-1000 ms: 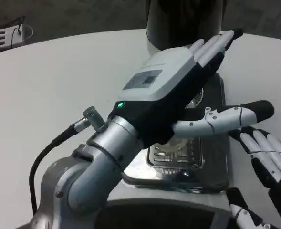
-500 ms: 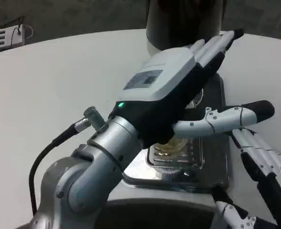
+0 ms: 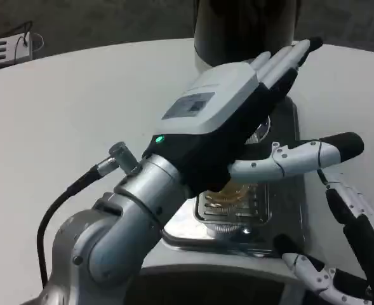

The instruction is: Grasp the cup under the faucet to collect the drink, then remove the cup.

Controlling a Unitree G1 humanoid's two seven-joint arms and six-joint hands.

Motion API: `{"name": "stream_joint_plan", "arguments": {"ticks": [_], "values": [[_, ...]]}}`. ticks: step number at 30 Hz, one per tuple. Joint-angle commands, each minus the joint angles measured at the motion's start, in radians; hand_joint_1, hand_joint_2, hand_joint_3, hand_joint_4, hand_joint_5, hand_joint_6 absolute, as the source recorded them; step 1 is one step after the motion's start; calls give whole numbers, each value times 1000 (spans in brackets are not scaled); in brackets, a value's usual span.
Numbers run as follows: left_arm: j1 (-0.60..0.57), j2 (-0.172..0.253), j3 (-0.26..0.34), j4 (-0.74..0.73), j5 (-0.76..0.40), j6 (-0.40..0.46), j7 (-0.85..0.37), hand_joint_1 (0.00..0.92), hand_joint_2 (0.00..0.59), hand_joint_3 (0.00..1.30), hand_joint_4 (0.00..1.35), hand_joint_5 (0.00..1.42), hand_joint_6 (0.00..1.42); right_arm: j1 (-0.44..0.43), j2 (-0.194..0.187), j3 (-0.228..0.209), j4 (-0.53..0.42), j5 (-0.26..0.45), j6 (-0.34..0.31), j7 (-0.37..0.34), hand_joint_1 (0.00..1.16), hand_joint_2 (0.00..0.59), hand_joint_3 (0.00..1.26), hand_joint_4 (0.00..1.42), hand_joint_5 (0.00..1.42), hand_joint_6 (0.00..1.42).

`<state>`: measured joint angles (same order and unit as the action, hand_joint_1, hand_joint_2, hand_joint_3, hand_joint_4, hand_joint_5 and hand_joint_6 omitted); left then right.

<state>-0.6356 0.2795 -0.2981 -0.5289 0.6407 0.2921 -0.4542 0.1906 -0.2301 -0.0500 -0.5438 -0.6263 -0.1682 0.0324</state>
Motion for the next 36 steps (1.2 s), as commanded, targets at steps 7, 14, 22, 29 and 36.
{"name": "stream_joint_plan", "arguments": {"ticks": [7,14,22,29,36], "values": [[31,12,-8,-32,13,11,-20,0,146,0,0,12,0,-54,-2,29,41,20,6,-10,446,288,14,23,49,132],[128,-26,41,-97,24,-53,139,0,151,0,0,12,0,-81,-7,33,62,33,17,-8,447,288,15,22,41,130],[253,-81,113,-143,2,-152,315,0,158,0,0,13,0,-90,-10,51,73,38,11,-5,447,287,8,22,38,129],[417,-85,161,-204,28,-208,380,0,163,0,0,13,0,-110,-9,63,102,51,7,-12,447,287,5,22,46,129],[634,-102,169,-254,67,-238,418,0,165,0,0,2,0,-150,-9,71,152,73,5,-21,457,281,0,14,48,129]]}}
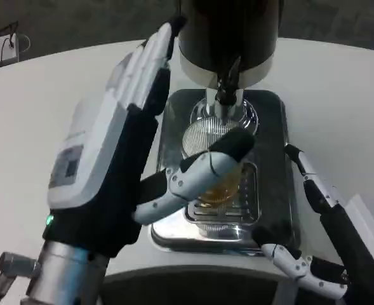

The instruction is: Grasp the cup under the faucet to collect the drink, then remove the cup.

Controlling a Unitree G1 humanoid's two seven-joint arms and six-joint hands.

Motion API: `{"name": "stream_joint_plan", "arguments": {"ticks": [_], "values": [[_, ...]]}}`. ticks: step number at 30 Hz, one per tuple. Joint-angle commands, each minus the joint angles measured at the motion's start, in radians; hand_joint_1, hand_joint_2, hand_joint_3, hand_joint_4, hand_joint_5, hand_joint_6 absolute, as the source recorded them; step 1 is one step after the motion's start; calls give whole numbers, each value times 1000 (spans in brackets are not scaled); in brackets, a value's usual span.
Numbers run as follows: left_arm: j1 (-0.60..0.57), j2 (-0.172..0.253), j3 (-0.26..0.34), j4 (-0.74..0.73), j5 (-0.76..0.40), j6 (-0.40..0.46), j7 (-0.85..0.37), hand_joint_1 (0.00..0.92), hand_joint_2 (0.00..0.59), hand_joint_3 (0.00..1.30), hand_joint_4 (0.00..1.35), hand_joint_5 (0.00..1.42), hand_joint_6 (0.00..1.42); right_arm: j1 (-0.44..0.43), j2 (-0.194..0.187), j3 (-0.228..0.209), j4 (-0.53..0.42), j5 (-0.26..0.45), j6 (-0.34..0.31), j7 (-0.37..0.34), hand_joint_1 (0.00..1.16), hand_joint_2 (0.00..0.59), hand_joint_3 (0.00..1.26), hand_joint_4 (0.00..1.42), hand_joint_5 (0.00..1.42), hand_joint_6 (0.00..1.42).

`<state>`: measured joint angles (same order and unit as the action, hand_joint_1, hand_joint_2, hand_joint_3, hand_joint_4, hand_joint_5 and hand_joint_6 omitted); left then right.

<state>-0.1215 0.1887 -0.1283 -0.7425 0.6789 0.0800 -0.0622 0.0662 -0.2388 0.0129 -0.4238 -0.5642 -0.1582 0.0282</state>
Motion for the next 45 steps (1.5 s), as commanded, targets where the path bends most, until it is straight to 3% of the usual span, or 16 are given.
{"name": "stream_joint_plan", "arguments": {"ticks": [1,7,14,20,25,31,45], "values": [[142,-13,-3,-44,35,-28,26,0,166,0,0,0,0,-31,0,10,37,11,-5,-17,457,280,0,13,48,129],[260,-33,-39,-51,103,-55,46,0,166,0,0,0,0,-60,2,22,64,12,2,-22,469,285,0,1,38,129],[372,-24,-29,-28,136,-121,94,0,164,0,0,0,0,-94,4,25,92,25,8,-24,487,278,0,0,30,118],[463,15,-12,25,151,-244,187,0,163,0,0,0,0,-124,5,25,120,53,12,-23,508,267,0,1,37,153],[533,18,-2,113,152,-327,283,0,163,0,0,0,0,-146,8,28,142,73,21,-20,548,256,0,1,37,160],[552,10,0,145,156,-363,323,0,164,0,0,0,0,-181,6,46,180,76,19,-23,598,240,0,0,28,162],[554,8,3,137,134,-361,288,0,168,0,0,0,0,-291,24,85,312,87,34,-43,671,202,0,20,62,162]]}}
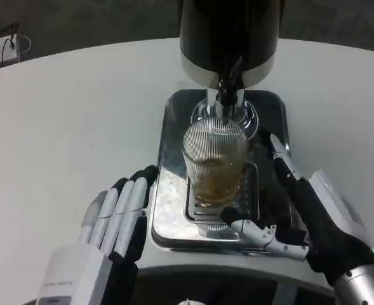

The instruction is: Grasp the cup under the faucet to collect the drink, then remove the cup.

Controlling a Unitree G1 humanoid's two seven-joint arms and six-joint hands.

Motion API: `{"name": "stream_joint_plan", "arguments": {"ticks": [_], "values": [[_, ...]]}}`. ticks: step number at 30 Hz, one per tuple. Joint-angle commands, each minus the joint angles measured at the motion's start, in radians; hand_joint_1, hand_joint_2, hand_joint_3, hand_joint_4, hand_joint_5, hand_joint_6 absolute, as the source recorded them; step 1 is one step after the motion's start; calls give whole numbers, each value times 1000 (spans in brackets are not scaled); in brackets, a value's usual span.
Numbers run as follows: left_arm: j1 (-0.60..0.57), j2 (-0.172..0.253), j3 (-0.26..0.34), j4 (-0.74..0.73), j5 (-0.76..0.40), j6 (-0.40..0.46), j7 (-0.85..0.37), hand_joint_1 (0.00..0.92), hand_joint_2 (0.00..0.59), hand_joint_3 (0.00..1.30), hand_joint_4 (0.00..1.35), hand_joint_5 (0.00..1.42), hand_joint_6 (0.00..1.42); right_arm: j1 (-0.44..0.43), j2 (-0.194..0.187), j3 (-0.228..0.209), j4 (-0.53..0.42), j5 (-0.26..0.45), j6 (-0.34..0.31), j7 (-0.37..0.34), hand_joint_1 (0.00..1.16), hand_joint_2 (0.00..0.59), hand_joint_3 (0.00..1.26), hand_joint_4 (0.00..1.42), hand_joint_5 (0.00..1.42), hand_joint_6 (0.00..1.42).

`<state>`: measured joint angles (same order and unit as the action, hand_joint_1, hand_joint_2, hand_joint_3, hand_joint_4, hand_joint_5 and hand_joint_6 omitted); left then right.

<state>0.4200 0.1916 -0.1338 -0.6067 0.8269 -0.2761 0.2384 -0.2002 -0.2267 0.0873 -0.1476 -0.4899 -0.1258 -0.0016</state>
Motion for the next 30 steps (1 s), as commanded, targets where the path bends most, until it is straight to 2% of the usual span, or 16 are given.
{"name": "stream_joint_plan", "arguments": {"ticks": [1,30], "values": [[16,7,11,-2,-14,-5,-16,0,168,0,0,0,0,-32,15,13,46,17,-1,-16,673,202,0,20,62,162],[58,-15,61,-45,-37,14,-71,0,167,0,0,7,0,-209,102,34,233,78,46,-53,679,199,0,31,71,177]]}}
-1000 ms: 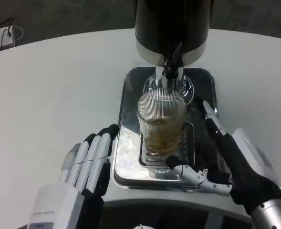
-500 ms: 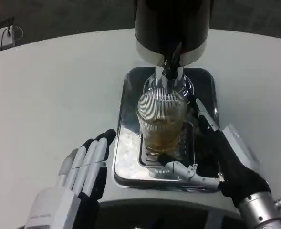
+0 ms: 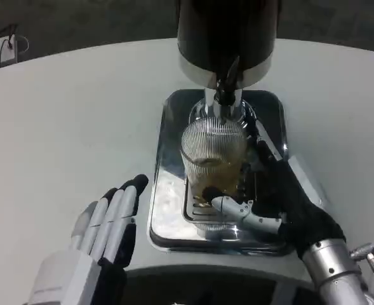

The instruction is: Grasp the cup under the faucet to collect the drink, then remove the cup.

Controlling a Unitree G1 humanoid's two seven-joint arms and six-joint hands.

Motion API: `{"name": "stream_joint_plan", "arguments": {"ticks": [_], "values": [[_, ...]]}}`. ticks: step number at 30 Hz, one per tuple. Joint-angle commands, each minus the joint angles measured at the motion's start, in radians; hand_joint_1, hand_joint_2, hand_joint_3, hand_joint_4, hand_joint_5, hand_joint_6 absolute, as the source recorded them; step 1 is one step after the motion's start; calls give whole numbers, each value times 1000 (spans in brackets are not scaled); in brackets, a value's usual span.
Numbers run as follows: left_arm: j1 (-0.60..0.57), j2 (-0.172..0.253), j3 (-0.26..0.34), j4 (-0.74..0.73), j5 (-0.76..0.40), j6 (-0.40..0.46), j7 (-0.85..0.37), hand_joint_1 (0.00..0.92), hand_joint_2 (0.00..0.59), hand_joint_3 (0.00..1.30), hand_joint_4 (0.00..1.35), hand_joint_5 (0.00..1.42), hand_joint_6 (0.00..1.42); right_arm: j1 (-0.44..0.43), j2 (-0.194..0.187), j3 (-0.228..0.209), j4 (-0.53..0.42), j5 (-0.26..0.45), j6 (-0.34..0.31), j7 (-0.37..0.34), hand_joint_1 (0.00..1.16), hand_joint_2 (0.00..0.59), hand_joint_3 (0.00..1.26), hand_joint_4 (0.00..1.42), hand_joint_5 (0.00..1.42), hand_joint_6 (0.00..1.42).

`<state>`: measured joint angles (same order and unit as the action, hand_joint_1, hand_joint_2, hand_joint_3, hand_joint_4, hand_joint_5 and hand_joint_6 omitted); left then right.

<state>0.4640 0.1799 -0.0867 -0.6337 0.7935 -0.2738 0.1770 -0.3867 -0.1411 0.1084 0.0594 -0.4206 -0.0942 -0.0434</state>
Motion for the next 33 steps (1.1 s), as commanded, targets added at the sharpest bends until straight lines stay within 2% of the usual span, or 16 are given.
{"name": "stream_joint_plan", "arguments": {"ticks": [1,12,21,33], "values": [[16,-5,15,-19,-5,12,-11,0,167,0,0,8,0,-26,17,15,30,8,13,-13,679,199,0,31,72,177],[31,-17,29,-24,-8,17,-12,0,167,0,0,12,0,-49,39,56,64,18,5,-17,679,199,0,32,84,177],[39,-29,33,-30,-8,23,-17,0,173,0,0,12,0,-108,66,55,146,30,17,-49,679,199,0,40,86,177],[41,-36,45,-39,-17,38,-29,0,179,0,0,23,0,-141,88,81,212,19,13,-82,687,204,0,70,116,193]]}}
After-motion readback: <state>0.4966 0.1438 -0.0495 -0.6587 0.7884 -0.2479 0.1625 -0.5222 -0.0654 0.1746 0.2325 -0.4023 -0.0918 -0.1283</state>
